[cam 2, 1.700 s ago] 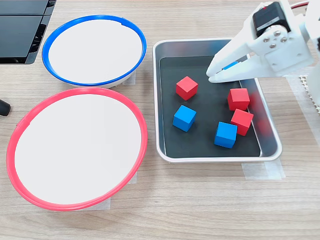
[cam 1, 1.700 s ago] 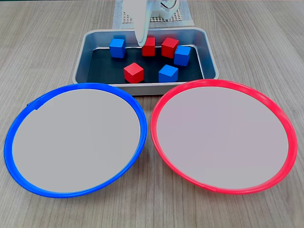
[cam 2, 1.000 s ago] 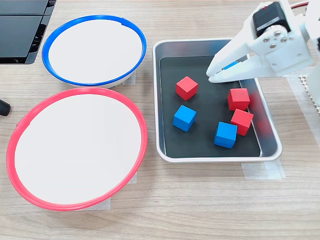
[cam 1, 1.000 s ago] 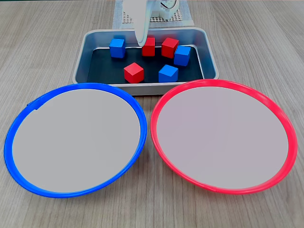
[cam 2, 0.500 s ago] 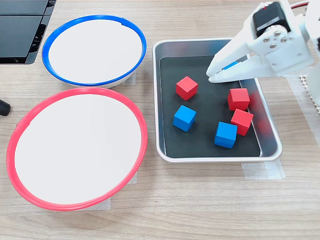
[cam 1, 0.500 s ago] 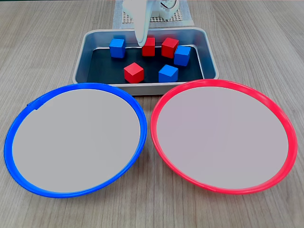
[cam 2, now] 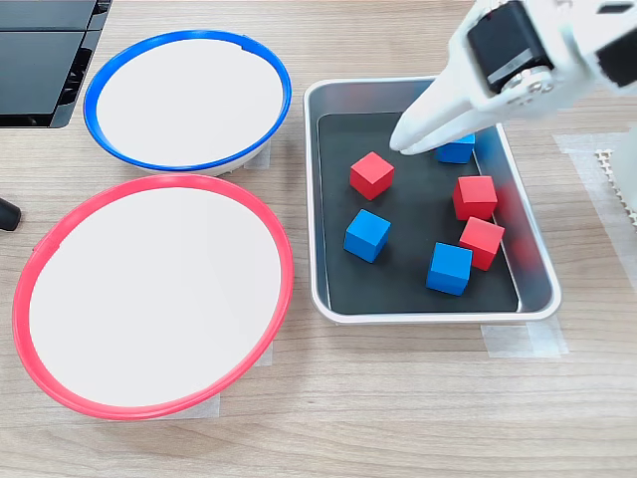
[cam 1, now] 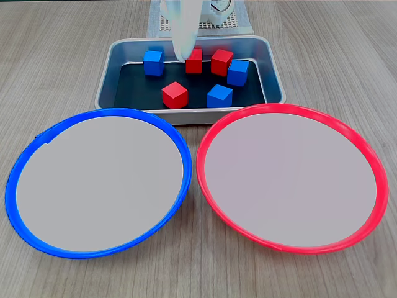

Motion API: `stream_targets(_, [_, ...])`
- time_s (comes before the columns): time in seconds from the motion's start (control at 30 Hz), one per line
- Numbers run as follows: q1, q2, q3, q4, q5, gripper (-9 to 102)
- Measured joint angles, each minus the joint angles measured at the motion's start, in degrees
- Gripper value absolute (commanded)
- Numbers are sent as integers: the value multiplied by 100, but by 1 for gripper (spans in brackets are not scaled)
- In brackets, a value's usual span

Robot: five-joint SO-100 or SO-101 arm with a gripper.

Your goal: Move six blocks tray to matching dishes

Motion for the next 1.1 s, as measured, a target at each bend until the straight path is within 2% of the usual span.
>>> stream_targets(0.03, [-53, -896, -545, 0, -378, 19])
stream_targets(0.07, [-255, -1951, -1222, 53, -1020, 20])
stream_targets(0.13, [-308, -2707, -1775, 53, -1213, 21])
stream_targets(0.17, [-598, -3331, -2180, 158, -1723, 25])
stream_targets(0.27, [-703, -3981, -2443, 149, -2347, 27])
stream_targets(0.33, [-879, -4315, -2461, 114, -2742, 24])
stream_targets(0.43, [-1002, -4658, -2479, 114, -2971, 19])
stream_targets(0.6, [-1090, -4843, -2575, 185, -3103, 0])
stream_targets(0.7, [-1020, -4860, -2839, 404, -3041, 0])
stream_targets(0.8, [-1011, -4720, -3507, 1020, -3103, 0])
stream_targets(0.87, [-853, -4500, -4228, 1802, -3085, 0])
stream_targets(0.93, [-589, -4491, -4755, 2039, -3076, 0])
stream_targets(1.0, [-281, -4562, -5133, 1907, -3129, 0])
stream_targets(1.1, [158, -4983, -5396, 1274, -3366, 0])
